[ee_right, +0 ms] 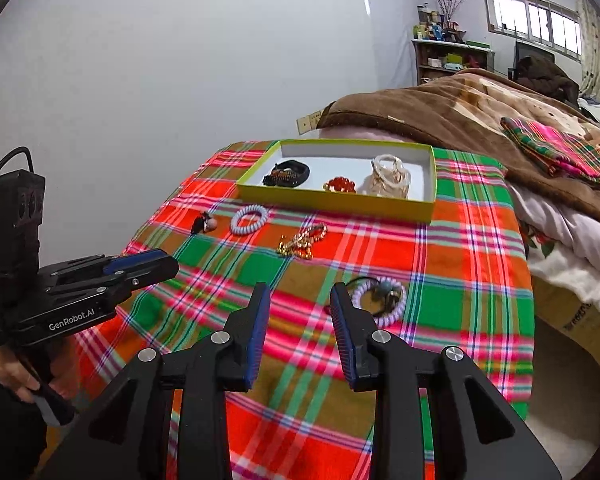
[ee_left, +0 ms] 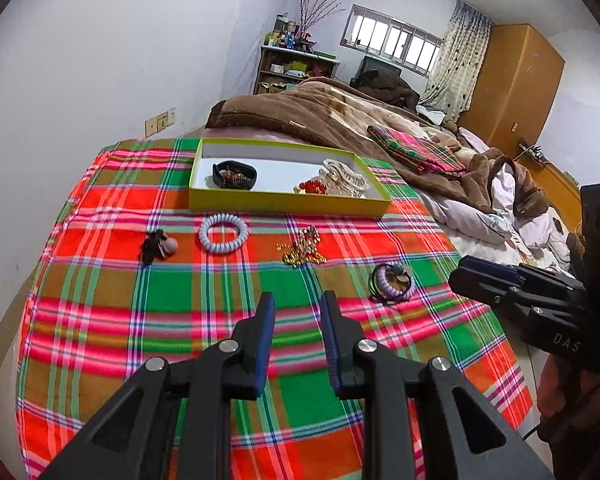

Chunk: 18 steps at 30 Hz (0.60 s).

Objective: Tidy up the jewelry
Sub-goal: 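Grasp the lavender coil with black cord using the right tool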

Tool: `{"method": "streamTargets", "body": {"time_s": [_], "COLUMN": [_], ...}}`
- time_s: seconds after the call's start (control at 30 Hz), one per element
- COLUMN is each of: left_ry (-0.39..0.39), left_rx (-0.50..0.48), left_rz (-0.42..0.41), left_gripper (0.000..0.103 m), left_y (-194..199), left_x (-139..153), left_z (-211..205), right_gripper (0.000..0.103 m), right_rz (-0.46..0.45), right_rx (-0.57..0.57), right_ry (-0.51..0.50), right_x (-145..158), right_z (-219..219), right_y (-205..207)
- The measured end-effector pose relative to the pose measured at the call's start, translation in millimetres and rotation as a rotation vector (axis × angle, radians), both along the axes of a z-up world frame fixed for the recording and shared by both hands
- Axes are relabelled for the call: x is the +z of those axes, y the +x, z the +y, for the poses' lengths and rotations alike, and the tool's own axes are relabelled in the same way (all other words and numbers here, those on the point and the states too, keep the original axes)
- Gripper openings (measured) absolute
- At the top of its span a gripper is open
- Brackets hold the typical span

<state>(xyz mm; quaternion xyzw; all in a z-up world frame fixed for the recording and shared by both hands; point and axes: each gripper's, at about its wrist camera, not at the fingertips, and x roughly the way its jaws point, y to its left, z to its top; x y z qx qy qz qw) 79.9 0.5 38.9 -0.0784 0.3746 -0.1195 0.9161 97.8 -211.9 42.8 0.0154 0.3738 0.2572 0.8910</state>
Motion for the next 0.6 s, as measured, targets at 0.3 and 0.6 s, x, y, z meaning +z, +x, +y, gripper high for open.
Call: {"method": "streamTargets", "body": {"time_s": [0.3, 0.6], "left_ry": [-0.013, -0.019], "left_rx": [0.008, 0.016], "left_rz": [0.022, 0.039], "left_gripper": [0.024, 0.035], "left_y": [-11.2, 4.2], "left_x": [-11.4, -16.6], "left_z": [3.9, 9.8], "right_gripper": [0.032, 0.048], "right_rz": [0.007, 0.056], "right_rx": [-0.029, -0.075], "right_ry": [-0.012, -0.019], "right_x": [-10.6, -30.3], "right_z": [-8.9, -23.5], "right_y": [-2.7, 18.8]}}
